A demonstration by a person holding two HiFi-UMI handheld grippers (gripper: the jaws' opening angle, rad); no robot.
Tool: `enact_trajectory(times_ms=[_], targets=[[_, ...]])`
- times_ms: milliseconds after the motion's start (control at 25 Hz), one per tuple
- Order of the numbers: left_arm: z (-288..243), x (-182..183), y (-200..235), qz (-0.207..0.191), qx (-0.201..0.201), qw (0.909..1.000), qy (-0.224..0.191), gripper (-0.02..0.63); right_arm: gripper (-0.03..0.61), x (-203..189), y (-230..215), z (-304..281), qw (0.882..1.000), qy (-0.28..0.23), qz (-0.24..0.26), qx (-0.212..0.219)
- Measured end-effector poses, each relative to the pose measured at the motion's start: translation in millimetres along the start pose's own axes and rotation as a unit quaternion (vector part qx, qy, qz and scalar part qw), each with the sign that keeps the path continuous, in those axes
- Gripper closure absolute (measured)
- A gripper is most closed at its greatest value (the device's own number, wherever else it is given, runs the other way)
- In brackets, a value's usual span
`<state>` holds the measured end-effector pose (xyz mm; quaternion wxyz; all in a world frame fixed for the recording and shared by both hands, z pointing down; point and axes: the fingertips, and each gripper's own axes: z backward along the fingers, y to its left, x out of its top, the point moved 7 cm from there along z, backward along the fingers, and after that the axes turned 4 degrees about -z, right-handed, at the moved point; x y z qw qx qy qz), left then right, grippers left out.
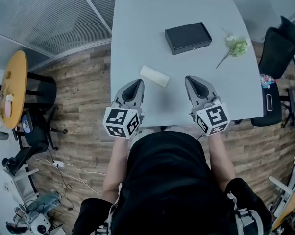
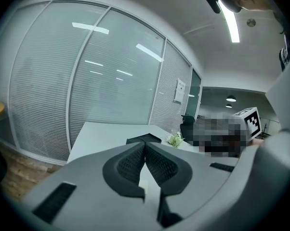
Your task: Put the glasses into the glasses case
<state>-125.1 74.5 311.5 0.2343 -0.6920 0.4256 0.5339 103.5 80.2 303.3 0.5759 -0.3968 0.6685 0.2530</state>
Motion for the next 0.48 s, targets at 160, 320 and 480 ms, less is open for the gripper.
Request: enact_trajectory(times_ms=[160, 320, 480], targets=[[-2.0, -1.6, 0.4, 0.0, -0.001, 1.0, 0.003, 0.591, 0.565, 1.5, 0.7, -2.8, 1.0, -0.002, 0.001, 0.006], [-1.3, -5.1, 1.3, 0.002, -0.001, 1.0, 0.006, 0.591, 0.565, 2.0, 4.5, -3.9, 1.0, -0.002, 0.006, 0.009], [-2.3, -6.7, -1.1, 0.002, -0.003, 1.0, 0.009, 0.591, 0.565, -0.4, 4.8, -1.9, 1.0, 0.002, 0.01, 0.012]])
